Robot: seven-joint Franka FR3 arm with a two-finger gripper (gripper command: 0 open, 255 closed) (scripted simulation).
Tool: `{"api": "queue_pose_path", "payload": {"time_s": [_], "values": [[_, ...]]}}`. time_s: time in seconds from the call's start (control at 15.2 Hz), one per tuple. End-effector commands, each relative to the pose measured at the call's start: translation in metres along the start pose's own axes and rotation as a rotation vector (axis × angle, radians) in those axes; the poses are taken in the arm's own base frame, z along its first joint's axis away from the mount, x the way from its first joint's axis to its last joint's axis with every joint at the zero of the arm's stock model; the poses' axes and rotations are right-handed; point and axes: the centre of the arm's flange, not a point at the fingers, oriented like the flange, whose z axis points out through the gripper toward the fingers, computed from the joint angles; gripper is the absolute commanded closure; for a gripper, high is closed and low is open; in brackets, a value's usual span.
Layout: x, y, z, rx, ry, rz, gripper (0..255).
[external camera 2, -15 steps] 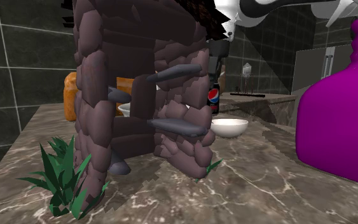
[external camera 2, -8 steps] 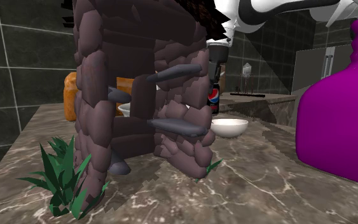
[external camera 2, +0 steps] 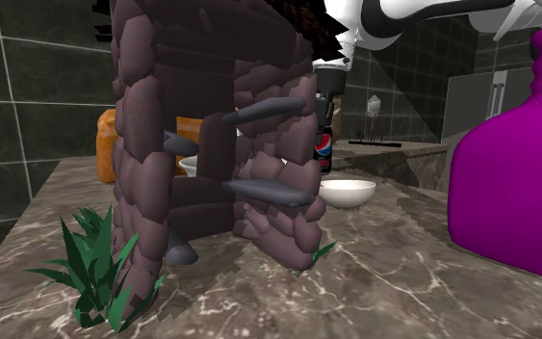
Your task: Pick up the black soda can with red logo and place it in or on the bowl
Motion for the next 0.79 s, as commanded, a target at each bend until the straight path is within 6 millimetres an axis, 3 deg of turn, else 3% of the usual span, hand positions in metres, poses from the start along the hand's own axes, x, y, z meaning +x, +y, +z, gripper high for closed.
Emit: {"api": "queue_pose_path", "payload": {"time_s": [0.0,0.26,0.73], "values": [[0.000,0.000,0.000,0.000,0.000,0.000,255],[0.000,0.000,0.000,0.000,0.000,0.000,255],[0.005,0.000,-0.036,0.000,0.000,0.000,255]]}}
